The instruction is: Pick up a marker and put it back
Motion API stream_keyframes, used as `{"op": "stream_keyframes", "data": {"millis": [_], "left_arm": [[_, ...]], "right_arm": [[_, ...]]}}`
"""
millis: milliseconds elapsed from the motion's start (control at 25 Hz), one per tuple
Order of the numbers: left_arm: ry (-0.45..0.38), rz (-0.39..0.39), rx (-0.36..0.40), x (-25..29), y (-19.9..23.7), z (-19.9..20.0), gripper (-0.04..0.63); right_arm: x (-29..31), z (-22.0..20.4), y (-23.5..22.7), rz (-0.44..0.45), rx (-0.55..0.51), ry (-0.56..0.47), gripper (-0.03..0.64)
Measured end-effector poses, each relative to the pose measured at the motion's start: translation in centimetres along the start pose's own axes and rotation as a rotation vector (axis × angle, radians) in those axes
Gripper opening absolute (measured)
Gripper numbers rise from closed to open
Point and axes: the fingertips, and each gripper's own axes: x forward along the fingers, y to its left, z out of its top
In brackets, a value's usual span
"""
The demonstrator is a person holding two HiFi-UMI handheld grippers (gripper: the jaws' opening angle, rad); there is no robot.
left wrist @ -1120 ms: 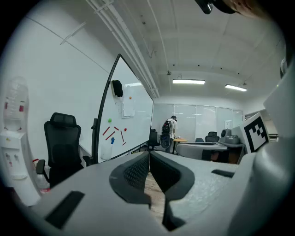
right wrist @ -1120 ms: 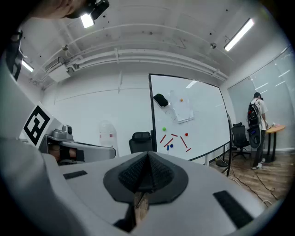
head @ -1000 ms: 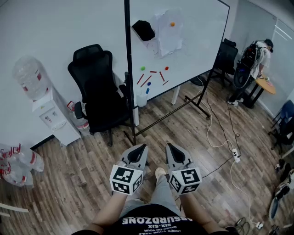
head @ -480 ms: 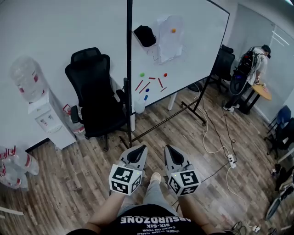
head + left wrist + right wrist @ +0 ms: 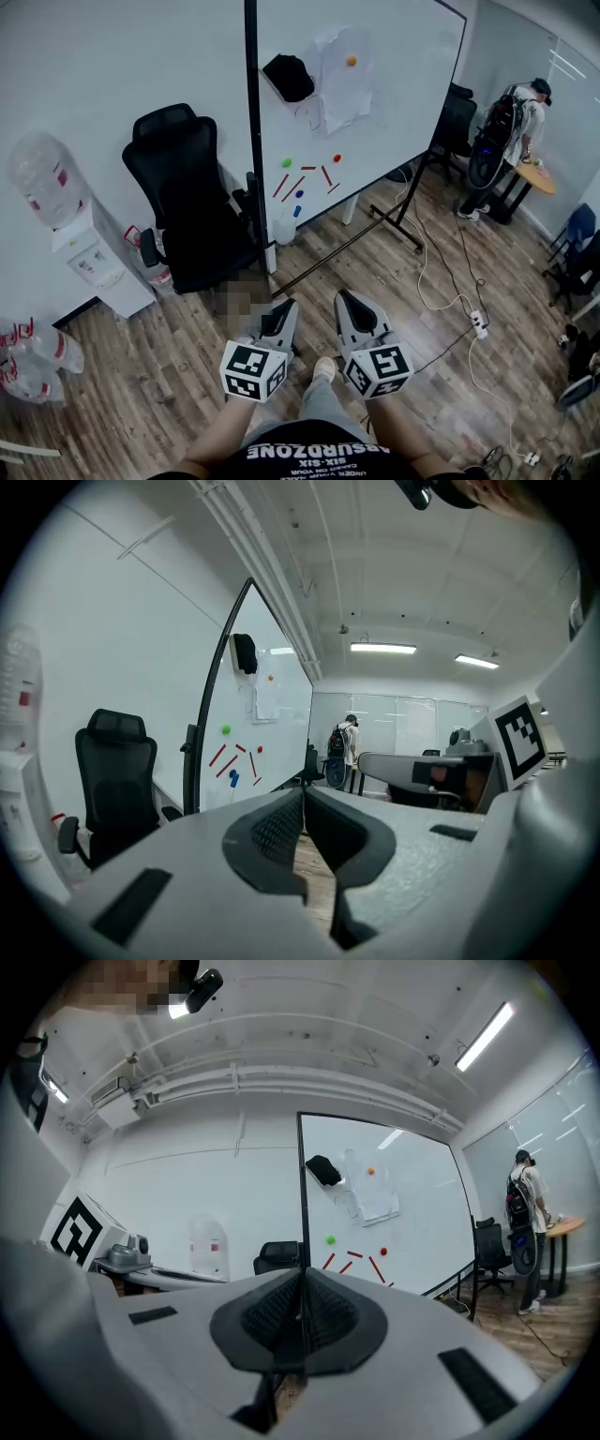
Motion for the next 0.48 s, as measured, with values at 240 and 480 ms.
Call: {"op": "stream_keyframes", "data": {"millis": [240,480], "left_arm": [[0.021,0.001,-0.006,1.5,1.9,-0.3,0.009],[0.037,0.002,-0.013,3.5,3.2,-0.6,0.009]], "right_arm": [[1.9,0.1,-0.9,-0.009,0.022,-0.006,0.000],[4.2,-0.4,-1.9,0.008,0.052,0.010,0.045]]}}
